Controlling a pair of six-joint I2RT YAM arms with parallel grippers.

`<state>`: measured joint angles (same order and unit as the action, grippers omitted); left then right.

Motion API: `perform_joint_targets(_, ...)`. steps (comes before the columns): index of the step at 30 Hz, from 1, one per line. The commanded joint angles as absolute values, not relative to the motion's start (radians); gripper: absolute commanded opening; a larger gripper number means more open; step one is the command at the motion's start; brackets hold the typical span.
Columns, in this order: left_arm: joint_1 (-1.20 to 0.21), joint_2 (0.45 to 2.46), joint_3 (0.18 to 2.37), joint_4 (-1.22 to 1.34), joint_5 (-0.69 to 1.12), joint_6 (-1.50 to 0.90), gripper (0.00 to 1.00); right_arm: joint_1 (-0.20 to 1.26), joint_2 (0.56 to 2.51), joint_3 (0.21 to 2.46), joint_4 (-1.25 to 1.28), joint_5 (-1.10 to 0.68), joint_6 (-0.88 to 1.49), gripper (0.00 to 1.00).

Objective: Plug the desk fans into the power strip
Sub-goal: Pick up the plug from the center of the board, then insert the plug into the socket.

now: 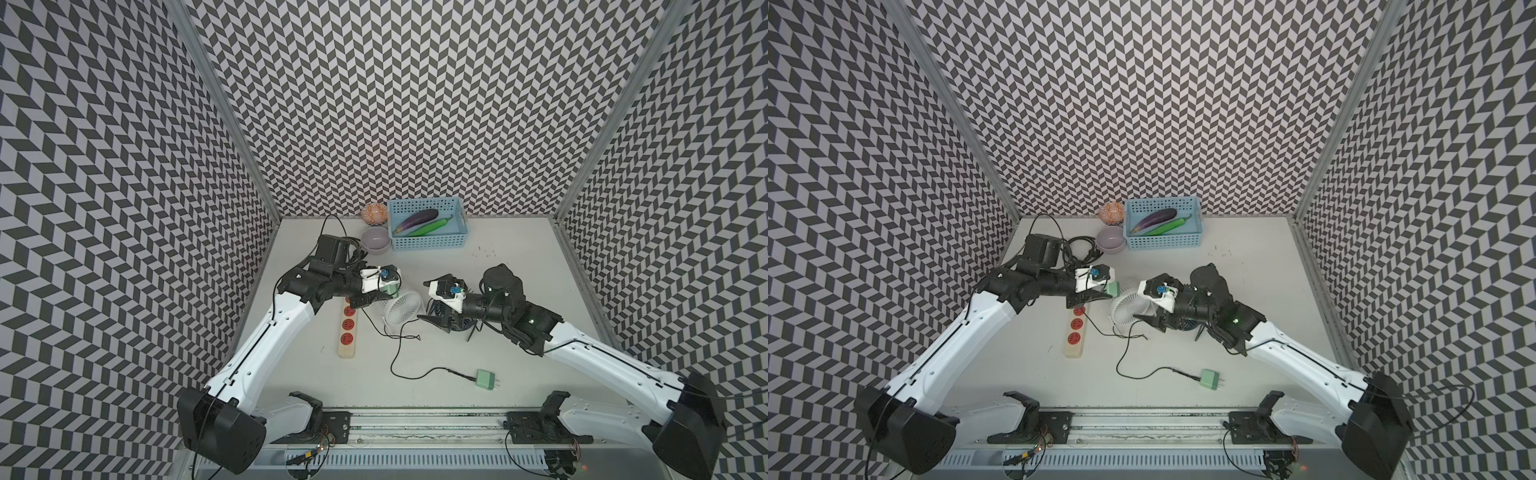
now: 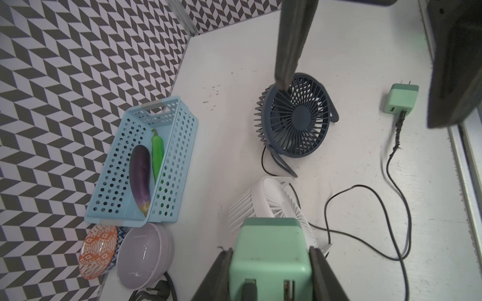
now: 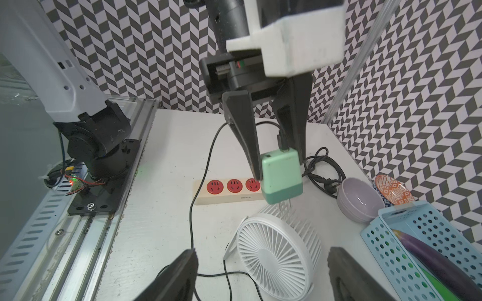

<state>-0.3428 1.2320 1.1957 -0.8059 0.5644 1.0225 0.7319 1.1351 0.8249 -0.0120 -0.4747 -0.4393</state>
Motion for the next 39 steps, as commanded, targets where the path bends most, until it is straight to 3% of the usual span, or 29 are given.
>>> perform_joint_targets(1, -0.31, 1.244, 1.25, -0.848, 0.551, 1.097, 0.0, 0.695, 1.082, 0.795, 0.027, -0.431, -0.392, 0.95)
perform_joint_targets(2, -0.298, 1.253, 1.259, -0.862, 0.545, 1.115, 0.0, 0.681, 1.072, 0.784, 0.027, -0.417, -0.384, 1.0)
perform_joint_targets(20, -0.104, 1.511, 1.493, -1.118, 0.489, 1.47, 0.0, 0.426, 0.869, 0.565, 0.078, -0.303, -0.339, 1.0)
perform_joint_targets(39, -0.073, 1.694, 1.493, -1.126, 0.378, 1.592, 0.0, 0.412, 0.677, 0.288, 0.324, -0.134, -0.217, 1.0)
